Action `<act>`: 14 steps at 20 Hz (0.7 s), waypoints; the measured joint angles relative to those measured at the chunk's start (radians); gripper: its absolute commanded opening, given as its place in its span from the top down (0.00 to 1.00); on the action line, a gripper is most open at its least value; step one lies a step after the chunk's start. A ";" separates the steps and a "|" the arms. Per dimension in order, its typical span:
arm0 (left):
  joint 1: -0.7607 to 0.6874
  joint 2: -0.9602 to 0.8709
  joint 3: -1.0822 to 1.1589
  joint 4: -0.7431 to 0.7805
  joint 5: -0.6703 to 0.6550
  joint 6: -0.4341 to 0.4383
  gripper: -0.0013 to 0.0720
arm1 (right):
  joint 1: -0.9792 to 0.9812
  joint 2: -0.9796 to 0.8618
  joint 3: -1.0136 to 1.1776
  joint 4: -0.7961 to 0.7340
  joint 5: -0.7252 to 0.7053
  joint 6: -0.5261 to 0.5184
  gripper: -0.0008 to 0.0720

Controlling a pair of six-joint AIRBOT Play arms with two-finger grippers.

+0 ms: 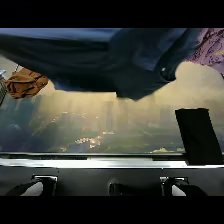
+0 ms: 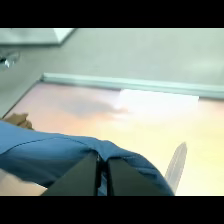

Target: Fold the clothes and pants, and hang the long-sleeved shirts on hangers.

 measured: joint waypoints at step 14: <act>-0.021 0.154 -0.223 0.125 -0.120 -0.044 0.97 | 0.000 0.060 -0.017 -0.209 -0.158 0.207 0.95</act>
